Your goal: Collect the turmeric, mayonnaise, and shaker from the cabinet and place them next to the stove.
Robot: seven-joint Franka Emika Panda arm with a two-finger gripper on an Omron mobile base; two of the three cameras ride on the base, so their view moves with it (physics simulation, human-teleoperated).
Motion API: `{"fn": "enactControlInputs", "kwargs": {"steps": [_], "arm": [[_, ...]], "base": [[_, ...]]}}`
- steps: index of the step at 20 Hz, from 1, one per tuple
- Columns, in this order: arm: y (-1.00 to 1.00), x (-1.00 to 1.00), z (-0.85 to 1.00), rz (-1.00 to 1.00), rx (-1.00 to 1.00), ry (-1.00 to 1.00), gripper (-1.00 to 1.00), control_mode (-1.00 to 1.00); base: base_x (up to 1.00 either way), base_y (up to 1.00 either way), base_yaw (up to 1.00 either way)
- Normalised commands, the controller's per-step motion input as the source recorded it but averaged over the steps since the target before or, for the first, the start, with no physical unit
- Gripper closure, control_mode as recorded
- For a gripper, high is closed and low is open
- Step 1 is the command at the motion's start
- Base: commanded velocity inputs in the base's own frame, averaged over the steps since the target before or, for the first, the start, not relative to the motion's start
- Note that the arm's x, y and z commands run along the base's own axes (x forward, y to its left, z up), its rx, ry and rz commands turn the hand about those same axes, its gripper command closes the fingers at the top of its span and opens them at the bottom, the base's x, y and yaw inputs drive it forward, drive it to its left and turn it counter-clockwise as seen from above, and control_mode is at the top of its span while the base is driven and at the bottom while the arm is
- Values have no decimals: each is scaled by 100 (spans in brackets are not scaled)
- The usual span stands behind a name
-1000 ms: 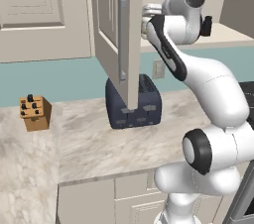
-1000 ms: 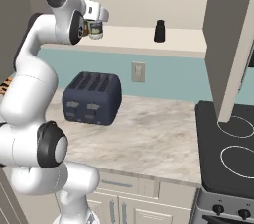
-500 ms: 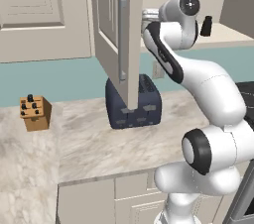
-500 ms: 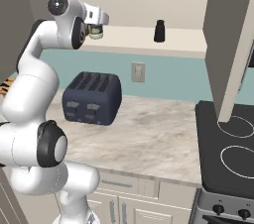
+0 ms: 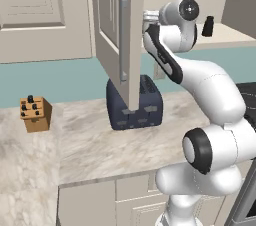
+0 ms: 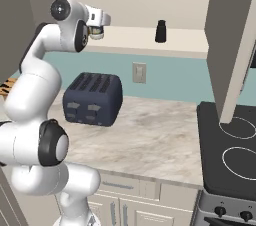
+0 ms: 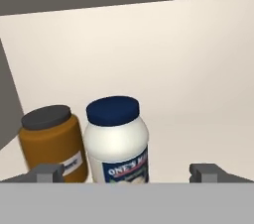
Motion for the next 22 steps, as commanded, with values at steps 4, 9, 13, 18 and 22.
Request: {"fn": "enactControlInputs", "kwargs": {"steps": [4, 9, 13, 18, 22], "arm": [[0, 12, 4, 0, 0, 0, -100, -100], [2, 15, 10, 0, 0, 0, -100, -100], [1, 18, 10, 0, 0, 0, -100, -100], [0, 20, 2, 0, 0, 1, -100, -100], [2, 18, 0, 0, 0, 3, -100, -100]], "base": [[0, 0, 0], [0, 0, 0], [0, 0, 0], [0, 0, 0], [0, 0, 0]]}}
